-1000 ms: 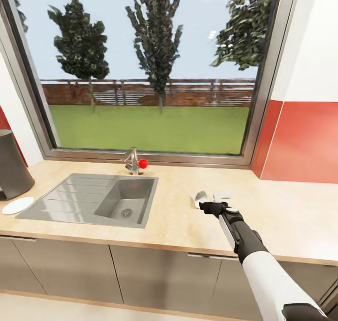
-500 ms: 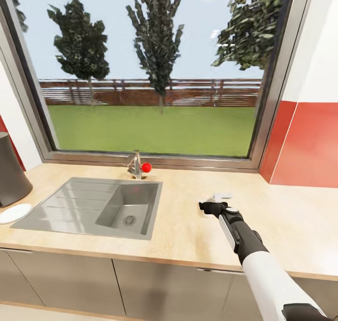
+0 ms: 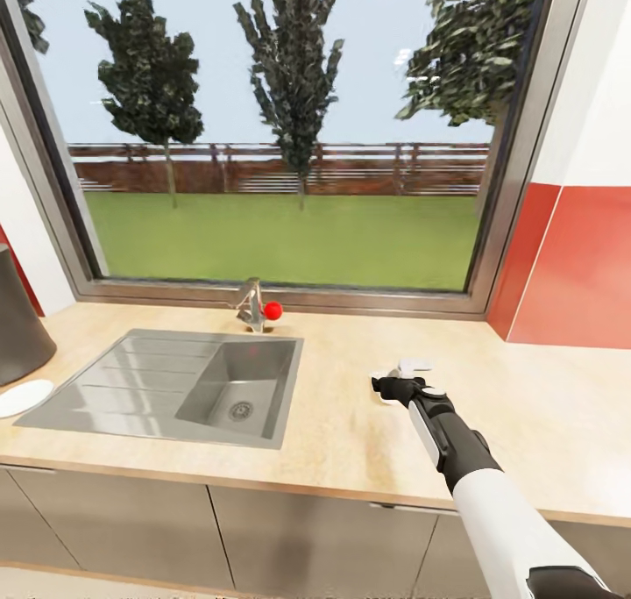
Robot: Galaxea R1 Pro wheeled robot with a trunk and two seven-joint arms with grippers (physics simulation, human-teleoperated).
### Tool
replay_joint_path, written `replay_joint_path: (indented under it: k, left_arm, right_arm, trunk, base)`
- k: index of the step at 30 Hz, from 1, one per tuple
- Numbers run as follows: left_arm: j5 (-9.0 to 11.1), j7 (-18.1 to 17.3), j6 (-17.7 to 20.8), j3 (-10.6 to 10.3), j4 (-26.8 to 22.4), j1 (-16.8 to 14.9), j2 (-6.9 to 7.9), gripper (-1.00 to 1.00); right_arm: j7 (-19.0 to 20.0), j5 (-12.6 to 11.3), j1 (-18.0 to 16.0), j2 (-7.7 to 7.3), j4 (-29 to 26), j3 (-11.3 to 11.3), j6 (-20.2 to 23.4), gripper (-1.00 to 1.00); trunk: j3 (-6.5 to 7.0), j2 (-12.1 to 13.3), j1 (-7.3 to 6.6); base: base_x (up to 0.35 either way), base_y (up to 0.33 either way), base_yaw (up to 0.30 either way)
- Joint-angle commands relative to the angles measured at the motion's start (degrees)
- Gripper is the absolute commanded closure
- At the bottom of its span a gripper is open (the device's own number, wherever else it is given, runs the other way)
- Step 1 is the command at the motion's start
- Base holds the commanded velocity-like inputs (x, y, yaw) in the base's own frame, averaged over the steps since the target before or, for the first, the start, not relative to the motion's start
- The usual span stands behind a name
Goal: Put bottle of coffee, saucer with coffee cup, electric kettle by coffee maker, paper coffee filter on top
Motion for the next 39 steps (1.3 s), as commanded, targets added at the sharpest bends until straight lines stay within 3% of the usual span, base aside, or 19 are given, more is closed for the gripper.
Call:
replay_joint_path:
  k: [1,26,39]
  left_arm:
    - [0.04,0.00,-0.22,0.43,0.04,-0.05,-0.01,-1.00]
    - [0.13,0.00,-0.22,0.52,0.13,-0.05,-0.01,-1.00]
    - [0.13,0.00,-0.15,0.52,-0.22,-0.05,-0.55,-1.00]
  right_arm:
    - [0.08,-0.03,-0.04,0.01,-0.09,0.01,0.32,-1.00]
    - [0.00,0.52,-0.04,0.01,1.98,0.01,0.23,-1.00]
    - [0.00,0.64,-0.04,-0.02,2.46,-0.08,0.23,-1.00]
  trunk:
    - [-0.40,-0.54,0.25]
    - [-6.81,-10.56,5.74]
    - [-6.81,-10.55,5.73]
  base:
    - [0.000,0.000,0.000]
    - [0.000,0.000,0.000]
    - [0.064,0.000,0.000]
